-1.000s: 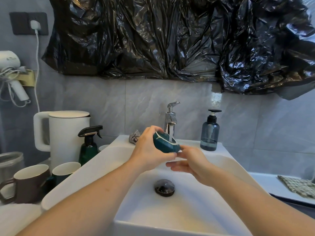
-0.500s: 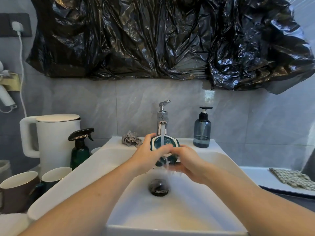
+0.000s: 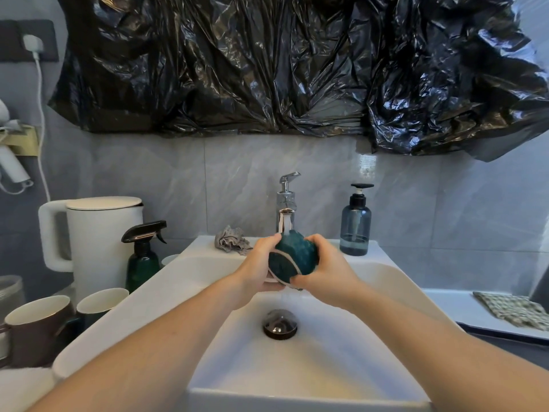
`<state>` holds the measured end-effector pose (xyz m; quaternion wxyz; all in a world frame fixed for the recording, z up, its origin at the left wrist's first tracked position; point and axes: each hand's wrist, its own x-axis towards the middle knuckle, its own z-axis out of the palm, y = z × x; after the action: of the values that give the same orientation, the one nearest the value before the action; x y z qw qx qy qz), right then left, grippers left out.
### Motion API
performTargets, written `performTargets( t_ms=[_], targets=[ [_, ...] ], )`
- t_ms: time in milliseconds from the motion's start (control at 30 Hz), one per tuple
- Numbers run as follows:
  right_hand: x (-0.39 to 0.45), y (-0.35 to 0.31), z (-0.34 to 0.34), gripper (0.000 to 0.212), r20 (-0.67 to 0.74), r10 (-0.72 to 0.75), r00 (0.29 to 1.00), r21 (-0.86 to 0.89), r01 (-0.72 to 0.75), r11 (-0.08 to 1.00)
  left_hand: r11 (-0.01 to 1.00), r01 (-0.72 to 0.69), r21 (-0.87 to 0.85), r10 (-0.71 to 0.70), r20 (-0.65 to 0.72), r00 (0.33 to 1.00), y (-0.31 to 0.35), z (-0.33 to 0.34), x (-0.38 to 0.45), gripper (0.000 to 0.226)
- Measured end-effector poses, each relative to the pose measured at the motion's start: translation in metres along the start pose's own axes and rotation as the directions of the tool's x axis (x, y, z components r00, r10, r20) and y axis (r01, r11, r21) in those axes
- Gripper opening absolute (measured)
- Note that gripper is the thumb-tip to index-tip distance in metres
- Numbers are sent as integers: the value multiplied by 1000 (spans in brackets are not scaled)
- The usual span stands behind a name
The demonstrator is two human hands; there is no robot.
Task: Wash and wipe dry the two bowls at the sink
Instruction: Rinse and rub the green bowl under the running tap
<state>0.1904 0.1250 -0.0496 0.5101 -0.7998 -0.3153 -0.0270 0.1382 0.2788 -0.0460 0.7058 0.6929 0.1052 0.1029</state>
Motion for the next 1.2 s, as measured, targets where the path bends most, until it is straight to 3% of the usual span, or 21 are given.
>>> performTargets(
  t_ms=[100, 267, 367, 433, 533, 633, 733, 800, 1000, 1100, 1200],
  targets=[
    [-1, 3, 2, 54, 26, -81, 996, -116, 84, 990, 991, -46, 122, 46, 5, 999, -3, -2, 5, 39],
    [-1, 4, 4, 45, 54, -151, 987, -234, 160, 959, 962, -115, 247, 116, 8, 993, -10, -10, 9, 83],
    [1, 4, 5, 40, 22, -223, 975, -285, 220, 933, 954, -143, 263, 155, -23, 988, -9, -10, 8, 87],
    [5, 6, 5, 50, -20, -198, 980, -254, 187, 949, 960, -161, 230, 180, -61, 982, -8, -10, 8, 82],
    [5, 8, 5, 73, 21, 73, 997, 86, -74, 994, 966, -192, 173, 211, -103, 972, -7, -6, 6, 74],
    [2, 1, 1, 65, 226, 295, 928, 512, -371, 775, 960, -231, 155, 251, -122, 960, -7, -4, 3, 78],
    [3, -4, -9, 54, 267, 346, 899, 679, -431, 594, 958, -244, 152, 259, -86, 962, -5, -4, 1, 86],
    [2, -5, -12, 42, 246, 364, 898, 729, -419, 541, 960, -237, 151, 244, -26, 969, -5, -4, 1, 85],
    [2, -1, -9, 29, 173, 336, 926, 599, -370, 710, 971, -114, 211, 93, 109, 990, -6, -6, -6, 57],
    [2, -3, -4, 27, 130, 332, 934, 571, -345, 745, 989, 0, 150, -11, 73, 997, -2, -6, -4, 47],
    [2, -5, -3, 23, 99, 299, 949, 541, -303, 784, 990, 31, 140, -28, -26, 999, -2, -6, 2, 30]
  ],
)
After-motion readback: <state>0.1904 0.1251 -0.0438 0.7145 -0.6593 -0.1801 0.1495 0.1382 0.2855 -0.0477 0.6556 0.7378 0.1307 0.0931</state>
